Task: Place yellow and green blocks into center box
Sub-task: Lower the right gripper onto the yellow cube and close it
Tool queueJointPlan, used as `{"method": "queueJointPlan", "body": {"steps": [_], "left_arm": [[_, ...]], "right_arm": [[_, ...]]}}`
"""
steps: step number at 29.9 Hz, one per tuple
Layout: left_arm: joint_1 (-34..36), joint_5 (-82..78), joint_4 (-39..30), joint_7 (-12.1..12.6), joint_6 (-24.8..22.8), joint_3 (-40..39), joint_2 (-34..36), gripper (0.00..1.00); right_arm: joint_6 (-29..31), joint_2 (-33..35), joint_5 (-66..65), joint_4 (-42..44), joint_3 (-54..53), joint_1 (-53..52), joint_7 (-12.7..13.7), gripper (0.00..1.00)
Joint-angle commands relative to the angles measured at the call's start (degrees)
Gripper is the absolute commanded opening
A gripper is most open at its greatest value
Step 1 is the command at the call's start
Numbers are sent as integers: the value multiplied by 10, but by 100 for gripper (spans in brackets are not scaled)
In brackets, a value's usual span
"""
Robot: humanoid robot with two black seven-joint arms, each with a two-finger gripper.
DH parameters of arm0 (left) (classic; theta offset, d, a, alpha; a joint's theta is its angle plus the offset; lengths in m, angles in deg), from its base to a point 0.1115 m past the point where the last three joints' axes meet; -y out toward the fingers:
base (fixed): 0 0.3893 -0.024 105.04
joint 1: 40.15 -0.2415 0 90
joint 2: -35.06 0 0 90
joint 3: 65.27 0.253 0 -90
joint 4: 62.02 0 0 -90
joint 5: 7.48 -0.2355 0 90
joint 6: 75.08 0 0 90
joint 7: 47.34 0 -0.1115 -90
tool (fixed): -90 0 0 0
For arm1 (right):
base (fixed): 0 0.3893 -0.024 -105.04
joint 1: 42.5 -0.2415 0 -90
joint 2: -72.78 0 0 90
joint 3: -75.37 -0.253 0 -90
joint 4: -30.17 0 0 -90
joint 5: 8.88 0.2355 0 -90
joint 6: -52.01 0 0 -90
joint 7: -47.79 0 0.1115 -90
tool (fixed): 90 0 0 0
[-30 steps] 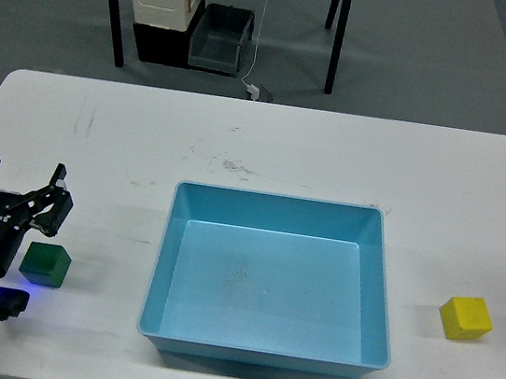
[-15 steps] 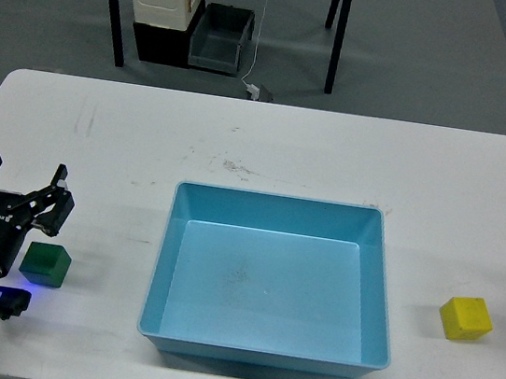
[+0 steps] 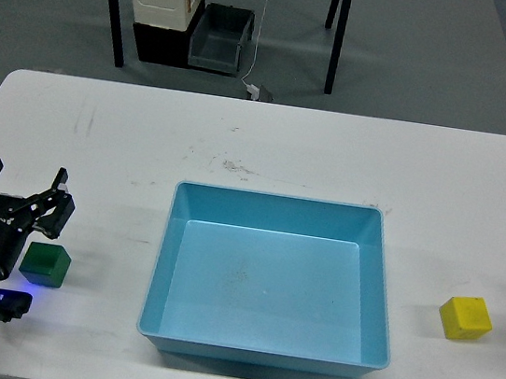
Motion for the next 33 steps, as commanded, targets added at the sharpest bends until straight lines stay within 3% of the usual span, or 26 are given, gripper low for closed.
{"method": "queueJointPlan", "body": {"steps": [1, 14, 21, 33], "left_arm": [[0, 0, 0, 0, 1, 0, 0, 100], [6, 0, 0, 0, 2, 6, -11, 100], [6, 0, 1, 0, 1, 6, -11, 100], [5, 1, 11, -1, 1, 6, -11, 100]], "right_arm": [[1, 4, -64, 0, 34, -1, 0, 98], [9, -52, -85, -4, 108, -11, 0, 99], [70, -93, -85, 1, 171, -84, 0, 99], [72, -146, -85, 59, 292, -179, 0, 99]]}}
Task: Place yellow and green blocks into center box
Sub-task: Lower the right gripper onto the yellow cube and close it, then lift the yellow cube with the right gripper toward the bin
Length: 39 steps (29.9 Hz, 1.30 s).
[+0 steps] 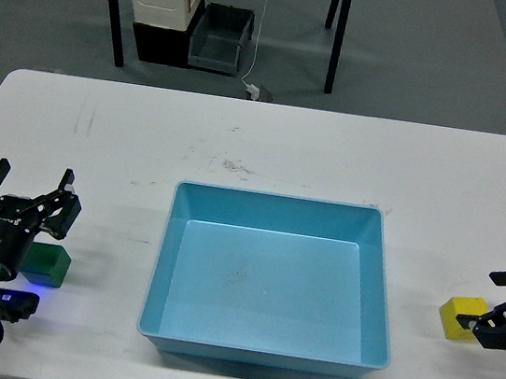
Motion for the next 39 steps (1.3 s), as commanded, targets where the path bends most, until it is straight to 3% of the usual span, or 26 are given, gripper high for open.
{"method": "queueJointPlan", "body": {"steps": [1, 10, 23, 32, 37, 39], "left_arm": [[0, 1, 2, 0, 0, 0, 0, 100], [0, 1, 2, 0, 0, 0, 0, 100], [0, 1, 3, 0, 0, -1, 0, 100], [1, 2, 4, -1, 1, -2, 0, 100], [1, 2, 6, -1, 1, -2, 0, 100], [1, 2, 8, -1, 1, -2, 0, 100]], "right_arm": [[0, -13, 0, 20, 32, -18, 0, 99], [1, -67, 0, 59, 71, -28, 0, 99], [0, -73, 0, 68, 121, -63, 0, 97], [0, -73, 0, 69, 141, -59, 0, 84], [-1, -74, 0, 69, 141, -62, 0, 65], [-1, -74, 0, 71, 141, -63, 0, 63]]}}
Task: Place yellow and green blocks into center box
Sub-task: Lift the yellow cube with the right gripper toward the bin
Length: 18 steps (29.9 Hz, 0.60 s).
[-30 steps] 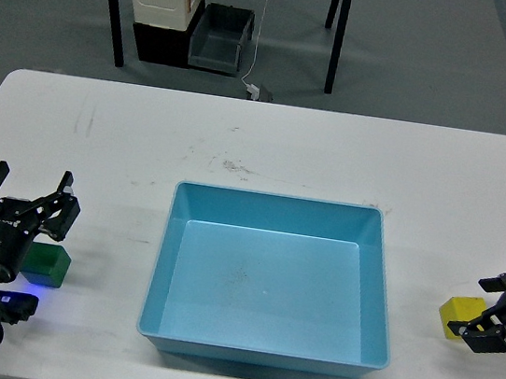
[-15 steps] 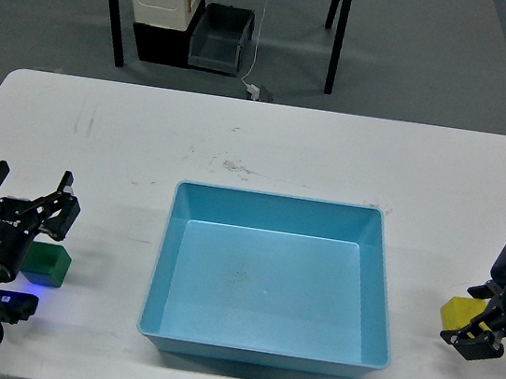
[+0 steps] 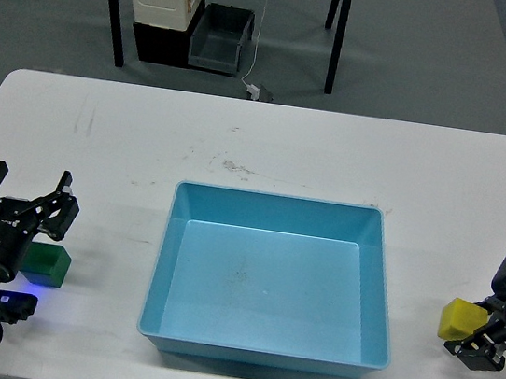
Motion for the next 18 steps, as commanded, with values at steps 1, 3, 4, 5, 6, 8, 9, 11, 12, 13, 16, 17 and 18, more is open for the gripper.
{"method": "queueJointPlan", "body": {"steps": [1, 3, 4, 5, 6, 8, 9, 11, 12, 13, 16, 17, 18], "left_arm": [[0, 0, 3, 0, 0, 0, 0, 100], [0, 0, 3, 0, 0, 0, 0, 100], [0, 0, 3, 0, 0, 0, 0, 100], [0, 0, 5, 0, 0, 0, 0, 100], [0, 0, 6, 0, 0, -1, 0, 100], [0, 0, 6, 0, 0, -2, 0, 100], [0, 0, 6, 0, 0, -2, 0, 100], [0, 0, 6, 0, 0, -3, 0, 100], [0, 0, 6, 0, 0, -3, 0, 100], [0, 0, 6, 0, 0, -3, 0, 100], [0, 0, 6, 0, 0, -3, 0, 100], [0, 0, 6, 0, 0, -3, 0, 100], [0, 0, 6, 0, 0, -3, 0, 100]], "right_arm": [[0, -1, 0, 2, 0, -2, 0, 61], [0, -1, 0, 2, 0, -3, 0, 54], [0, -1, 0, 2, 0, -4, 0, 48], [0, -1, 0, 3, 0, -5, 0, 42], [0, -1, 0, 3, 0, -6, 0, 37], [0, -1, 0, 3, 0, -6, 0, 25], [-1, -1, 0, 3, -1, -7, 0, 18], [-3, 0, 0, 3, -2, -7, 0, 11], [-4, 0, 0, 3, -3, -8, 0, 9], [-4, 0, 0, 3, -4, -13, 0, 8], [-5, 4, 0, 3, -7, -41, 0, 8], [-6, 7, 0, 4, -7, -55, 0, 8], [-7, 14, 0, 9, -7, -69, 0, 8]]}}
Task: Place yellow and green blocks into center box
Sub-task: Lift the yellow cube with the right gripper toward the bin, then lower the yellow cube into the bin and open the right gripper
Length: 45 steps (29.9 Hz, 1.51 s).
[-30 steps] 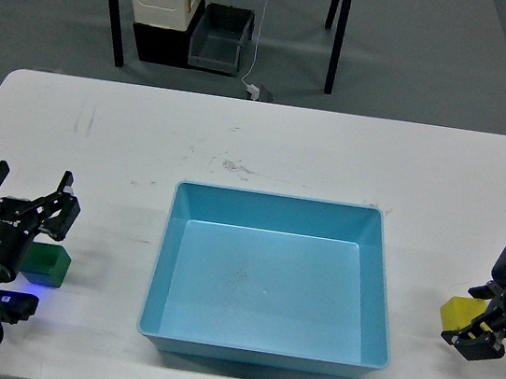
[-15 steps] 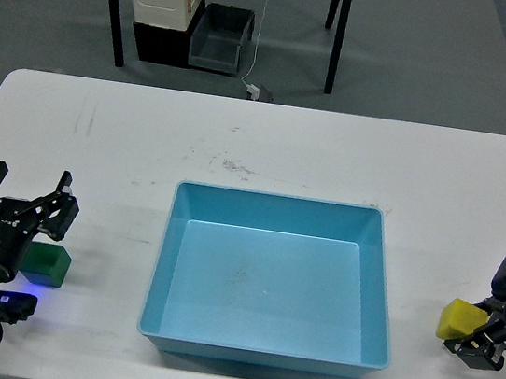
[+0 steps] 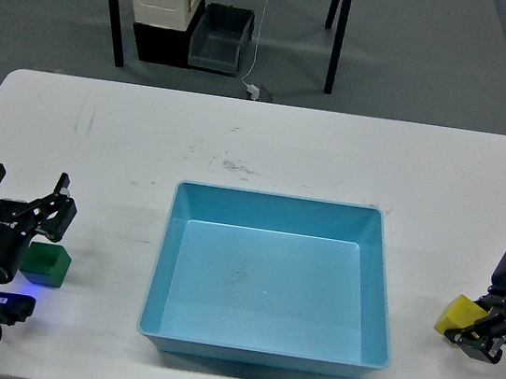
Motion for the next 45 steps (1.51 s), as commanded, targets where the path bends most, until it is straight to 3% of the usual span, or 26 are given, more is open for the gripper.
{"method": "queueJointPlan", "body": {"steps": [1, 13, 24, 33, 45], "left_arm": [[0, 0, 0, 0, 0, 0, 0, 100], [1, 0, 0, 0, 0, -2, 1, 100], [1, 0, 0, 0, -1, -3, 0, 100], [1, 1, 0, -1, 0, -5, 0, 100], [2, 1, 0, -5, 0, -5, 0, 100]], "right_arm": [[-2, 17, 0, 8, -2, -47, 0, 8], [2, 15, 55, 0, -1, -246, 0, 7], [6, -172, 102, -12, 87, -347, 0, 7], [25, -319, 113, 21, 136, -342, 0, 8], [38, -422, 114, 88, 167, -259, 0, 11]]}}
